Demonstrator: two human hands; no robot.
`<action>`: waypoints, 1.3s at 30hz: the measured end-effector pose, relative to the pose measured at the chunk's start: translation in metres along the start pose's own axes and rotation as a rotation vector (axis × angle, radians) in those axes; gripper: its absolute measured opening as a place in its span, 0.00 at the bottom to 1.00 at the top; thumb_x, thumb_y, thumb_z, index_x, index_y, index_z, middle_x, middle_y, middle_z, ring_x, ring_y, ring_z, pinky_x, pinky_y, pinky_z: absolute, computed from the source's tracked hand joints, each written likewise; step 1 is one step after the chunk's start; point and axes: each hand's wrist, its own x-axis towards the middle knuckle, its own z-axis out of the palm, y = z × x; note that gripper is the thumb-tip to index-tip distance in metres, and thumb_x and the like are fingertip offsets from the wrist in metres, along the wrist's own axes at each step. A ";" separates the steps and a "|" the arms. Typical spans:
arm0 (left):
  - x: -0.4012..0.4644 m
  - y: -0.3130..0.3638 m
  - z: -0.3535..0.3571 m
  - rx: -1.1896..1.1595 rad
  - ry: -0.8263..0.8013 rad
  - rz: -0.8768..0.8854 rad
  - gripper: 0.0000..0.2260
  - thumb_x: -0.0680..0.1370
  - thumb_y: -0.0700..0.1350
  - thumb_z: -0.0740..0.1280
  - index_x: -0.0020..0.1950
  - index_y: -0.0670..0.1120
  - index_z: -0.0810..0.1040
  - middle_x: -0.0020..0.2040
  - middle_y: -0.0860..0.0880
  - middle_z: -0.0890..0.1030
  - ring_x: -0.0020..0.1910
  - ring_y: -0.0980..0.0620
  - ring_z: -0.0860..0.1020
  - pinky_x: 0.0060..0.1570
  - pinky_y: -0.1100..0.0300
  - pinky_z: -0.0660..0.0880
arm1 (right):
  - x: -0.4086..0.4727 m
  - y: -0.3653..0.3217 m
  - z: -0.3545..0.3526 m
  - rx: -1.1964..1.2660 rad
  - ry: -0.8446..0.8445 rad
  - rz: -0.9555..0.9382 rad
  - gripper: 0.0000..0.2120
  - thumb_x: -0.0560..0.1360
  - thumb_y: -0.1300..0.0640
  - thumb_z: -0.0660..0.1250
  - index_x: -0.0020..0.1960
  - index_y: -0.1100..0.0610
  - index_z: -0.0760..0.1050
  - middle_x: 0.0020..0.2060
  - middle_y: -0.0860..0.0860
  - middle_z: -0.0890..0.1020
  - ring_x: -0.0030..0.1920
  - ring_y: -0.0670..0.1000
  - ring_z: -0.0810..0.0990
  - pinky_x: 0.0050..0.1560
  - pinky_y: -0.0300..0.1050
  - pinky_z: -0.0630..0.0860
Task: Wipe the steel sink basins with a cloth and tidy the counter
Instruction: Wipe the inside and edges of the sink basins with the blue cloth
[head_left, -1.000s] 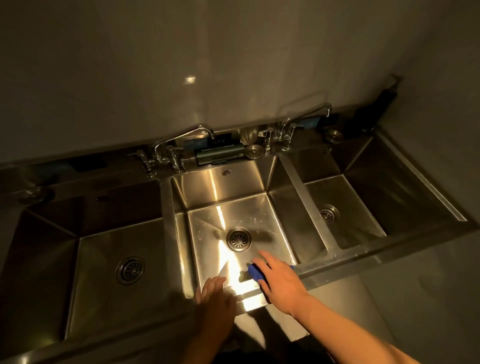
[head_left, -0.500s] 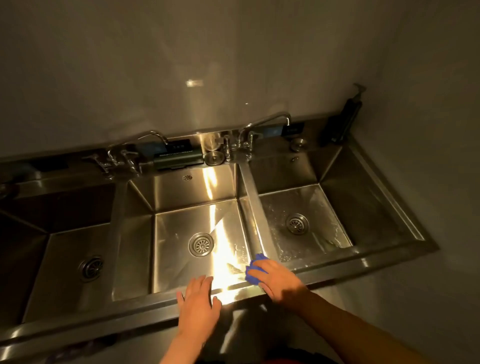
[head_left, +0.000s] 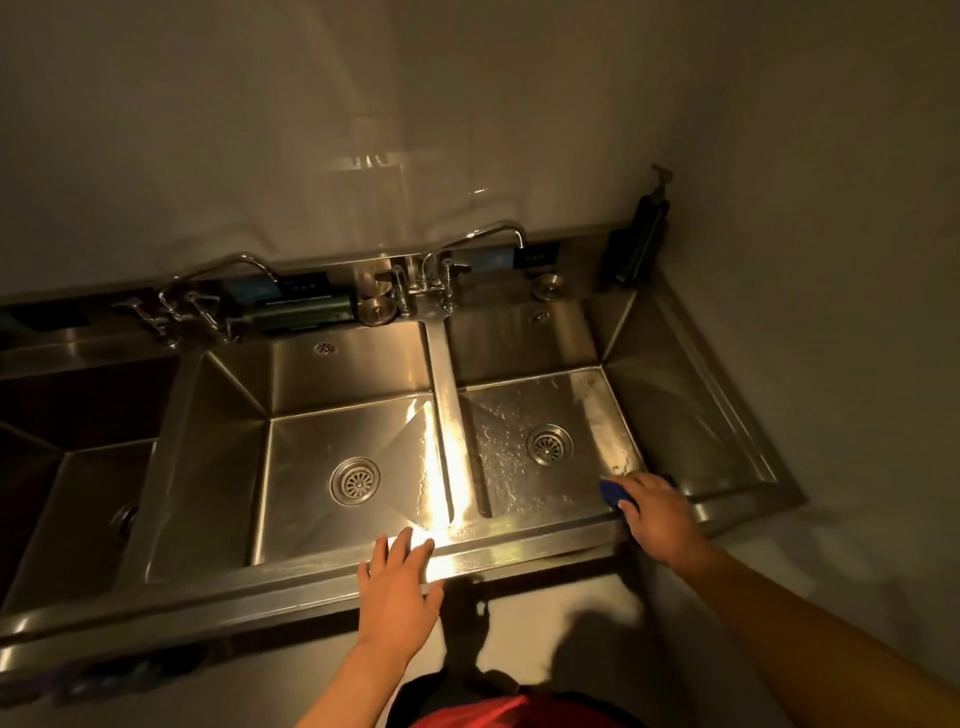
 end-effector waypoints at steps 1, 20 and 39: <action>0.000 -0.001 0.001 0.007 0.004 0.003 0.24 0.80 0.56 0.68 0.76 0.58 0.72 0.80 0.52 0.66 0.81 0.42 0.58 0.77 0.41 0.60 | 0.000 0.002 -0.001 0.007 -0.012 0.017 0.21 0.83 0.53 0.60 0.75 0.46 0.69 0.70 0.48 0.74 0.70 0.51 0.70 0.72 0.47 0.64; -0.001 -0.027 -0.014 0.099 -0.107 0.184 0.29 0.82 0.59 0.62 0.83 0.59 0.57 0.85 0.52 0.52 0.83 0.43 0.49 0.79 0.44 0.56 | -0.027 -0.200 0.056 -0.076 -0.128 -0.124 0.27 0.79 0.55 0.63 0.77 0.52 0.60 0.71 0.53 0.68 0.72 0.57 0.65 0.72 0.53 0.64; 0.017 0.104 0.023 -0.229 0.110 0.110 0.19 0.80 0.44 0.68 0.71 0.51 0.78 0.74 0.51 0.72 0.73 0.48 0.69 0.74 0.54 0.64 | 0.020 -0.053 0.035 0.013 -0.081 -0.320 0.24 0.80 0.47 0.58 0.75 0.48 0.66 0.63 0.51 0.75 0.62 0.55 0.74 0.66 0.51 0.69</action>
